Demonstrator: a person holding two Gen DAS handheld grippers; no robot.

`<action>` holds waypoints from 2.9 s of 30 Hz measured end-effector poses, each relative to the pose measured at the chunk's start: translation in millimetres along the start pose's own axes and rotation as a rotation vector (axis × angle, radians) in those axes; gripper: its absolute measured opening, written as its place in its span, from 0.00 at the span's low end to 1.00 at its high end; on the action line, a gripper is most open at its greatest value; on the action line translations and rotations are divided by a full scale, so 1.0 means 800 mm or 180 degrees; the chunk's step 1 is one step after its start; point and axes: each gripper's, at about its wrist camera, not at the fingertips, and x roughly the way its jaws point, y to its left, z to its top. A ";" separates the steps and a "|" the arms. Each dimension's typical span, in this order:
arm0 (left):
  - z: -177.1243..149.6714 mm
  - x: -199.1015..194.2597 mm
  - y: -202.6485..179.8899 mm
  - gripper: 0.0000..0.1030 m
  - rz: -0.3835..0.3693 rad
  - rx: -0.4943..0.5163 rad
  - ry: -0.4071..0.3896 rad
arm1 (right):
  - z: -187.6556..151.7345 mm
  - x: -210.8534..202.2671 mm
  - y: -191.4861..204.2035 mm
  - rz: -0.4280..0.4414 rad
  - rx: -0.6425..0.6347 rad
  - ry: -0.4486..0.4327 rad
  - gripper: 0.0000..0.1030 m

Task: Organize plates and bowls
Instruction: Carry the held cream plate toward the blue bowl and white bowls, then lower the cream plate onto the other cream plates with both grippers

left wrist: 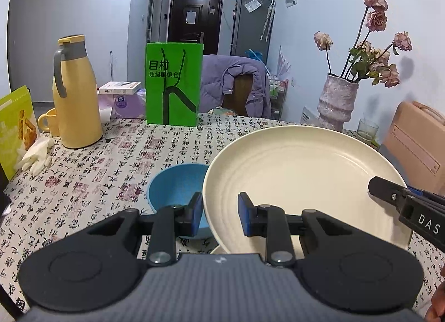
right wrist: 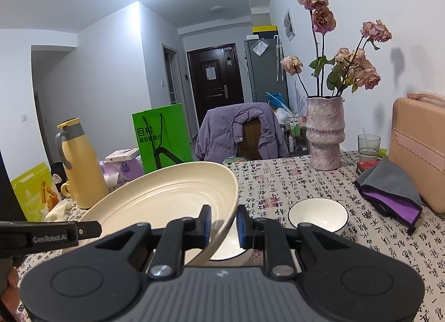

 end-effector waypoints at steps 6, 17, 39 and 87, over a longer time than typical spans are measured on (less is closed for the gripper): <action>-0.013 0.003 0.006 0.27 -0.0023 -0.0038 0.0058 | -0.014 0.000 -0.001 0.0016 0.0002 0.0056 0.18; -0.040 0.011 0.014 0.27 -0.0052 -0.0087 0.0143 | -0.039 0.007 -0.003 0.0037 -0.0010 0.0198 0.18; -0.080 0.012 0.015 0.27 -0.0091 0.0039 0.0132 | -0.088 0.016 -0.014 0.0059 0.0010 0.0488 0.18; -0.131 0.048 0.019 0.27 -0.0035 0.0148 0.0429 | -0.137 0.035 -0.001 -0.0089 -0.0408 0.0617 0.18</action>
